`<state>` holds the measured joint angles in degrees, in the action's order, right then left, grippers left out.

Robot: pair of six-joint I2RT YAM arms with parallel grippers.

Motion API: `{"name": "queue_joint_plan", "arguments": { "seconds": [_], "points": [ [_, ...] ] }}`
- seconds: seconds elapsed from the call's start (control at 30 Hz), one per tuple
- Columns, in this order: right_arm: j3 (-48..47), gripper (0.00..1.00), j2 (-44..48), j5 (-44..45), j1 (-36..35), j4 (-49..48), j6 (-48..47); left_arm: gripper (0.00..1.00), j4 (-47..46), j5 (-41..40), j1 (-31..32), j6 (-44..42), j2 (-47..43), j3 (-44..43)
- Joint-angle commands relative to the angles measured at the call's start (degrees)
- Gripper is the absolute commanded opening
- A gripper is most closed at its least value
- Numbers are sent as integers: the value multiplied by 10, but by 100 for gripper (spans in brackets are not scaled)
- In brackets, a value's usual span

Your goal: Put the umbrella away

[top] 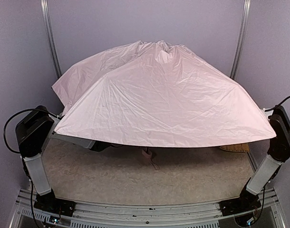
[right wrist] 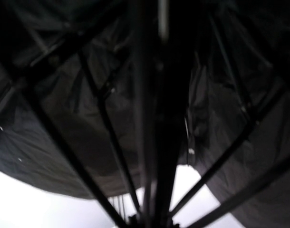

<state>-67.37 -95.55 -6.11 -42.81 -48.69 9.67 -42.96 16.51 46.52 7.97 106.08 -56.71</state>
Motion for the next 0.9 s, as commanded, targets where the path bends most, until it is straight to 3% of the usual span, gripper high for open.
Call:
{"name": "queue_joint_plan", "arguments": {
  "seconds": [0.0, 0.87],
  "points": [
    [64, 12, -50, -47, -28, 171, -33, 0, -240, -23, -29, 2, -99, -53],
    [88, 11, -106, 6, -52, 180, -45, 0, -322, -16, -56, 69, -67, -66]
  ]
}}
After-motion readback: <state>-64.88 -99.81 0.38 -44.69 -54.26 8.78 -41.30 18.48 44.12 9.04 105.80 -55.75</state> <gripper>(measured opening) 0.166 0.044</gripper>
